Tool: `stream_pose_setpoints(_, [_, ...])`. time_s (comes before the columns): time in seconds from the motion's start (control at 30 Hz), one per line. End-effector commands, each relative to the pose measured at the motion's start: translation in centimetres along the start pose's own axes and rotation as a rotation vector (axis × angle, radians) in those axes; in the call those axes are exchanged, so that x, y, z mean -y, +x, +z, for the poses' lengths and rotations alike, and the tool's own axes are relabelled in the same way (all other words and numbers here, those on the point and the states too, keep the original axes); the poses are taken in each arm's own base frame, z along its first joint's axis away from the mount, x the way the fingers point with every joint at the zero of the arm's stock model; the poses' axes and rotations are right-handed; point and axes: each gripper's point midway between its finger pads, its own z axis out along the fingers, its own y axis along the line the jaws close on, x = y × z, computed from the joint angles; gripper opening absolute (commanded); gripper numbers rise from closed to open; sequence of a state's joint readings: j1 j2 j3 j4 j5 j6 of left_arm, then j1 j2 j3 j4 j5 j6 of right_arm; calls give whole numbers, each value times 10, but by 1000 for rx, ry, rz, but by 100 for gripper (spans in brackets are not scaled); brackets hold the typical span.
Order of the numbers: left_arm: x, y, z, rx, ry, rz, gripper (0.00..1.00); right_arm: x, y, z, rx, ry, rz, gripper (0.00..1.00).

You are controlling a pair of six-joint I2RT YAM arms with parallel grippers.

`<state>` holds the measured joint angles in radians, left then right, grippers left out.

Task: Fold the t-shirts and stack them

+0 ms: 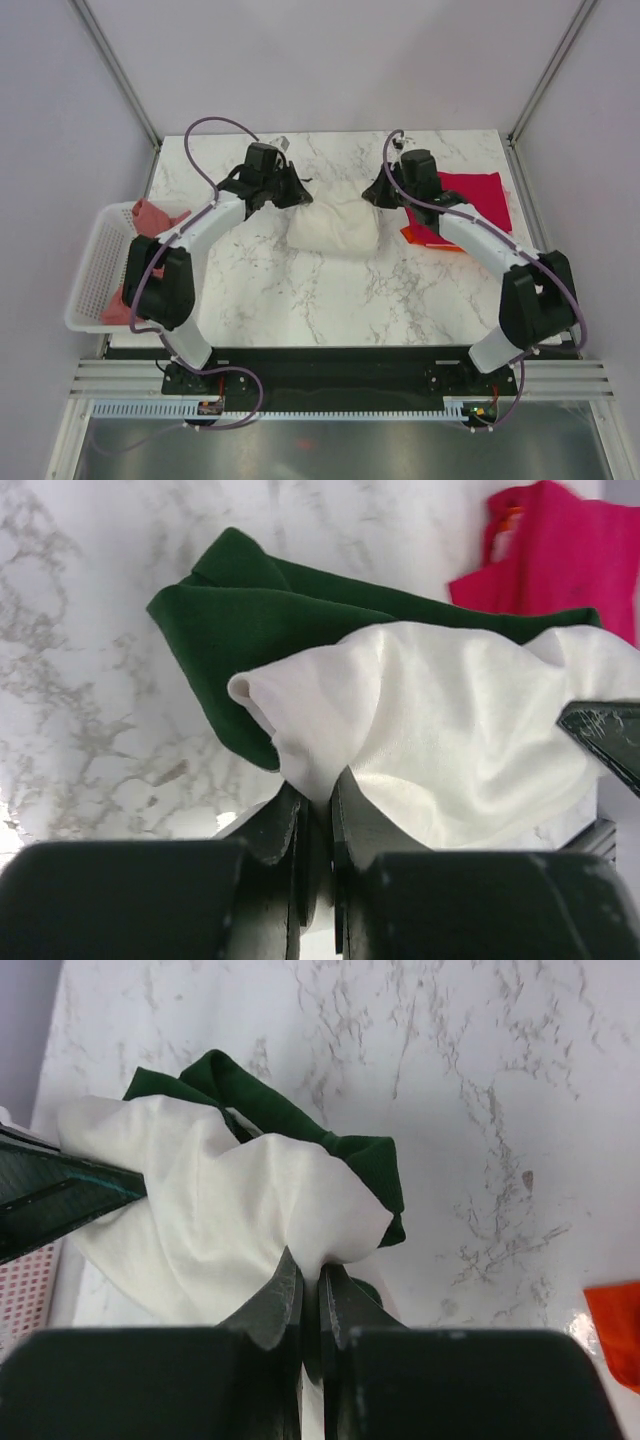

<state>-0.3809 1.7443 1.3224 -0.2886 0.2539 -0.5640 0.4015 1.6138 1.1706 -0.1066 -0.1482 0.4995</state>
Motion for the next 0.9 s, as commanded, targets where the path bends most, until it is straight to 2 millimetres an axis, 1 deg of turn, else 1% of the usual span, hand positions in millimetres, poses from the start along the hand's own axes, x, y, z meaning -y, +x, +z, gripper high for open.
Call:
stream_pose_setpoints(0.0, [64,-19,-45,121,131,61,2,-6,-40,-48,108,-5,-23,0])
stream_pose_setpoints(0.03, [81,-14,-50,125,161,77,2,-4,-47,-57,123,2,-15,0])
stream_pose_setpoints(0.07, [90,-16,-56,151,173,84,2,-1,-53,-66,137,10,-9,0])
stream_pose_setpoints(0.1, [104,-18,-68,176,199,85,2,8,-62,-83,162,45,6,0])
stream_pose_setpoints(0.13, [121,-11,-72,178,233,102,2,12,-69,-93,179,65,11,0])
stream_pose_setpoints(0.17, [131,-13,-76,203,249,106,2,16,-74,-102,194,84,9,0])
stream_pose_setpoints(0.2, [142,-13,-80,218,274,102,2,26,-79,-119,215,124,13,0])
stream_pose_setpoints(0.23, [159,-4,-82,214,311,116,2,34,-88,-130,244,168,15,0])
stream_pose_setpoints(0.27, [168,-3,-83,223,327,114,2,41,-93,-139,264,207,17,0])
stream_pose_setpoints(0.3, [182,-4,-84,243,363,103,2,52,-99,-155,286,259,21,0])
stream_pose_setpoints(0.33, [193,-1,-79,243,381,106,2,66,-106,-165,319,333,28,0])
stream_pose_setpoints(0.37, [208,8,-76,240,397,114,2,75,-110,-172,333,367,37,0])
stream_pose_setpoints(0.4, [220,10,-73,249,419,109,2,91,-117,-184,351,418,56,0])
stream_pose_setpoints(0.43, [237,20,-64,233,445,122,2,100,-120,-189,356,443,64,0])
stream_pose_setpoints(0.47, [244,25,-57,226,444,123,2,111,-121,-193,350,473,77,0])
stream_pose_setpoints(0.5, [265,15,-61,267,499,116,2,122,-126,-198,360,499,91,0])
stream_pose_setpoints(0.53, [279,23,-58,262,525,123,2,137,-132,-207,376,532,111,0])
stream_pose_setpoints(0.57, [280,32,-37,247,509,126,2,144,-134,-209,377,546,125,0])
stream_pose_setpoints(0.6, [298,24,-40,274,541,128,2,160,-139,-216,390,580,150,0])
stream_pose_setpoints(0.63, [309,30,-33,272,559,140,2,167,-141,-219,393,593,162,0])
stream_pose_setpoints(0.67, [309,38,-10,260,535,150,2,175,-142,-222,395,611,172,0])
stream_pose_setpoints(0.7, [326,32,-10,290,557,166,2,189,-145,-224,397,635,194,0])
stream_pose_setpoints(0.73, [334,38,-4,282,565,171,2,196,-146,-224,391,646,201,0])
stream_pose_setpoints(0.77, [338,40,3,278,568,163,2,202,-146,-223,382,655,202,0])
stream_pose_setpoints(0.8, [336,53,27,242,555,145,2,215,-145,-220,359,677,222,0])
stream_pose_setpoints(0.83, [348,49,26,254,583,134,2,221,-143,-217,345,681,230,0])
stream_pose_setpoints(0.87, [349,50,35,254,583,127,2,225,-142,-214,337,682,236,0])
